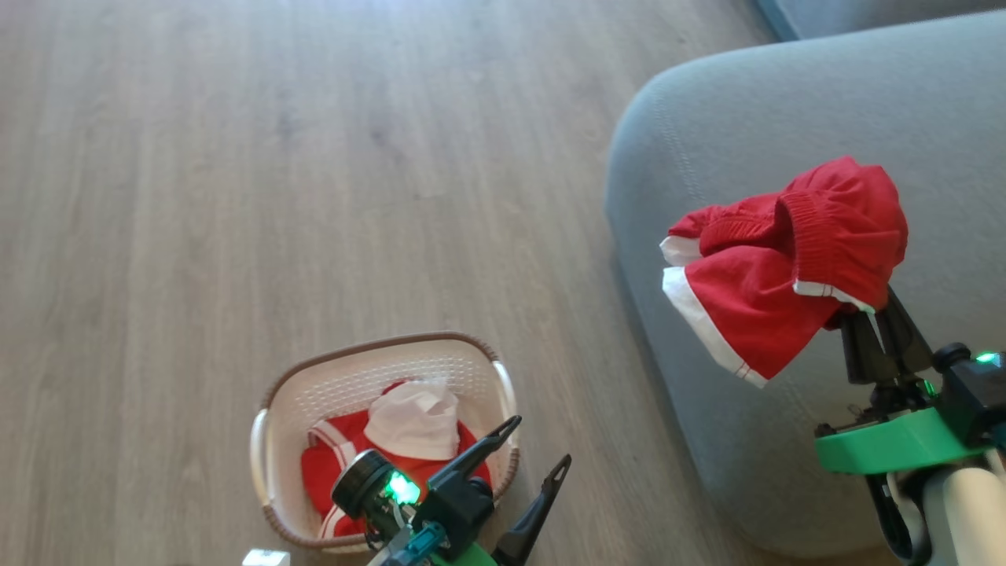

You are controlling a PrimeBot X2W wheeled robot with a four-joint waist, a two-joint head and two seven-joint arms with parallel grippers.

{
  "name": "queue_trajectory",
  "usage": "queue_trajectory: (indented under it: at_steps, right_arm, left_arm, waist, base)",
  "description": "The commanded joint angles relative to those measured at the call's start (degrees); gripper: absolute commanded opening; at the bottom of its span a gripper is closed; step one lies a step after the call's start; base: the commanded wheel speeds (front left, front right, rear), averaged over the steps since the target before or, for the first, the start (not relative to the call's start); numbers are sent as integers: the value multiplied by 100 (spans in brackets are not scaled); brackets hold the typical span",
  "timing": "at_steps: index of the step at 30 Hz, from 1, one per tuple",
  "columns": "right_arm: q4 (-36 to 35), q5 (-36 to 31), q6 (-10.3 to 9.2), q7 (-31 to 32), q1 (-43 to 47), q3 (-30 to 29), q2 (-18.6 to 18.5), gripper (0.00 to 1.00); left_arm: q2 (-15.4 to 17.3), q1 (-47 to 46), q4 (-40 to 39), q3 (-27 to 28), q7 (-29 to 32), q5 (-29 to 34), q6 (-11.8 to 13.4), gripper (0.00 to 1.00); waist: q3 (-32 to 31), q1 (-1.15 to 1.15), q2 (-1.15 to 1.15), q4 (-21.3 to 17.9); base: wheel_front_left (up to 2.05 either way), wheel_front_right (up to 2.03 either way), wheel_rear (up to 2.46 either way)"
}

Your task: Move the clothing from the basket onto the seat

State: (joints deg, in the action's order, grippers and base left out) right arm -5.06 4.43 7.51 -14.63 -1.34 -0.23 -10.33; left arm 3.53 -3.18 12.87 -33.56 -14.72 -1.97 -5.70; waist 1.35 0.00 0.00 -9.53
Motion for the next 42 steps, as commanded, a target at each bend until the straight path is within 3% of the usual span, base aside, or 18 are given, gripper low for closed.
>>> queue_trajectory:
  at_steps: [1, 12, 20, 32, 42]
  right_arm:
    - [-178, -37, -2, -37, -258, 56, -114, 0]
    - [-153, -68, -2, -37, -311, -72, -105, 0]
    - [-139, -62, -2, -37, -319, -153, -41, 0]
    - [-229, -84, -2, -37, -256, -513, 149, 0]
    - [104, -174, -2, -37, -417, -733, -37, 0]
  left_arm:
    - [-65, -170, -173, 135, -28, 7, 13, 100]
    - [-65, -347, -181, -11, -28, 38, 0, 100]
    - [-65, -410, -200, -83, -28, 18, -4, 100]
    - [-65, -658, -109, -254, -28, 5, -97, 100]
    - [-65, -485, -163, -306, -28, 4, -52, 100]
  waist:
    - [55, 0, 0, -277]
    - [177, 0, 0, -1333]
    - [229, 0, 0, -1889]
    - [366, 0, 0, -2007]
    - [320, 0, 0, -1930]
  base:
    - [0, 0, 0]
    - [0, 0, 0]
    - [0, 0, 0]
    - [0, 0, 0]
    - [0, 0, 0]
